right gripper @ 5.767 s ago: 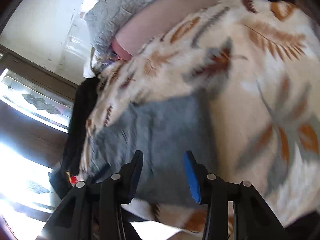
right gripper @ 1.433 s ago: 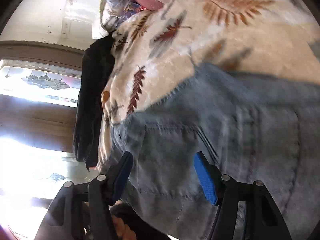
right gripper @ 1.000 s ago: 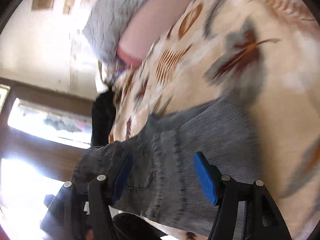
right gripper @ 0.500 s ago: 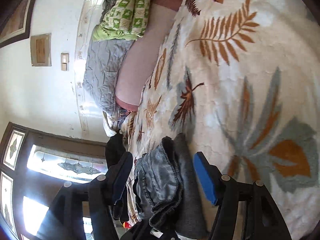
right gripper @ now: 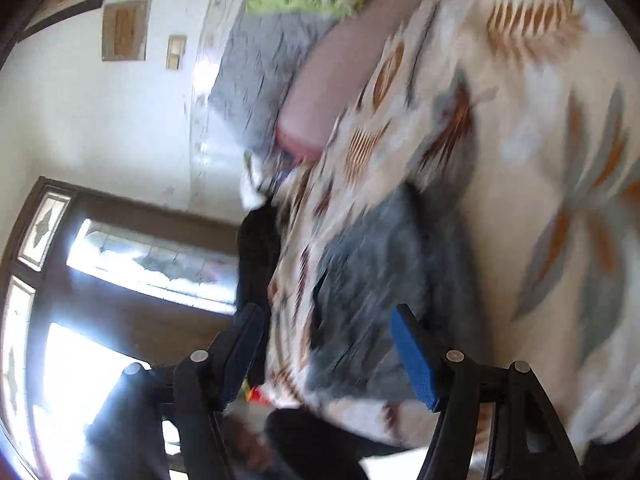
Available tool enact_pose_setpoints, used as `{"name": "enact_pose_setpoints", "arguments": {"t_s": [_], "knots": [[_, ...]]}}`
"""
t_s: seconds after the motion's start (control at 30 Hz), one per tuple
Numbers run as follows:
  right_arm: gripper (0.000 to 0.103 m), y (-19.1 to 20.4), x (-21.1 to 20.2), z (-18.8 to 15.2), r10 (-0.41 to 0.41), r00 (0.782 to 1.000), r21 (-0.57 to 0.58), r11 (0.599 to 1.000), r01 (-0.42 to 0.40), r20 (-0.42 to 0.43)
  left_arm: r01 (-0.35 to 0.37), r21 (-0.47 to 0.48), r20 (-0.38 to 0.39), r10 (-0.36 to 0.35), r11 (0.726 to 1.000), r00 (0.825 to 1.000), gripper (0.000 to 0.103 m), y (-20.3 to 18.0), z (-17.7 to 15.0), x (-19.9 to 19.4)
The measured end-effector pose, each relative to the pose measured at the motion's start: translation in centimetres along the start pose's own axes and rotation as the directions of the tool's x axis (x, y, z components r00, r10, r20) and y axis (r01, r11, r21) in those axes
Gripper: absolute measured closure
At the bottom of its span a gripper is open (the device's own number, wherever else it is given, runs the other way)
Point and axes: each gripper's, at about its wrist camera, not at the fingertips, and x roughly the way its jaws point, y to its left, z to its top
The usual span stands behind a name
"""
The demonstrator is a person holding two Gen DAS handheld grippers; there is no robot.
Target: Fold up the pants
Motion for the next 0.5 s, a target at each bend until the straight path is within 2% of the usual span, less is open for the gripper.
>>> {"name": "enact_pose_setpoints", "arguments": {"t_s": [0.07, 0.1, 0.13, 0.17, 0.2, 0.23, 0.27, 0.33, 0.37, 0.47, 0.5], "knots": [[0.033, -1.6, 1.6, -1.1, -0.053, 0.998, 0.039, 0.998, 0.054, -0.037, -0.012, 0.019, -0.074, 0.013, 1.000, 0.997, 0.028, 0.2, -1.2, 2.4], [0.033, -3.9, 3.0, -1.8, -0.141, 0.987, 0.090, 0.985, 0.149, -0.081, -0.006, 0.030, -0.112, 0.009, 1.000, 0.994, 0.028, -0.1, -2.2, 3.3], [0.046, -5.5, 3.3, -2.2, -0.123, 0.989, 0.152, 0.979, 0.134, -0.078, 0.020, 0.035, -0.154, -0.015, 0.999, 0.988, 0.028, -0.5, -2.9, 4.5], [0.051, -6.1, 2.8, -2.3, -0.104, 0.993, 0.200, 0.973, 0.114, -0.057, 0.047, 0.043, -0.192, -0.038, 0.998, 0.981, 0.028, -1.2, -3.7, 5.3], [0.050, -5.8, 2.4, -2.2, -0.102, 0.993, 0.209, 0.971, 0.112, -0.054, 0.036, 0.048, -0.182, -0.026, 0.998, 0.983, 0.028, -1.4, -3.9, 5.4], [0.048, -4.7, 1.8, -2.1, -0.134, 0.990, 0.182, 0.973, 0.139, -0.040, 0.032, 0.055, -0.145, -0.024, 0.998, 0.989, 0.028, -1.5, -4.1, 4.7], [0.040, -3.7, 1.3, -2.0, -0.158, 0.987, 0.150, 0.976, 0.160, -0.020, 0.054, 0.049, -0.112, -0.049, 0.997, 0.993, 0.028, -1.4, -3.9, 3.9], [0.038, -1.4, 0.9, -2.1, -0.133, 0.991, 0.104, 0.986, 0.133, -0.011, 0.102, 0.001, -0.077, -0.101, 0.995, 0.992, 0.028, -0.8, -3.3, 3.2], [0.038, -0.7, 1.2, -2.3, -0.106, 0.994, 0.106, 0.989, 0.108, -0.020, 0.110, -0.018, -0.076, -0.111, 0.994, 0.991, 0.028, -0.5, -3.2, 3.3], [0.038, -0.4, 3.1, -3.2, -0.094, 0.994, 0.138, 0.985, 0.101, -0.057, 0.111, -0.028, -0.137, -0.114, 0.993, 0.984, 0.028, -0.3, -4.0, 5.2], [0.038, -0.6, 4.1, -3.5, -0.096, 0.992, 0.145, 0.984, 0.106, -0.078, 0.110, -0.030, -0.132, -0.113, 0.993, 0.985, 0.028, -0.2, -4.4, 5.4]]}}
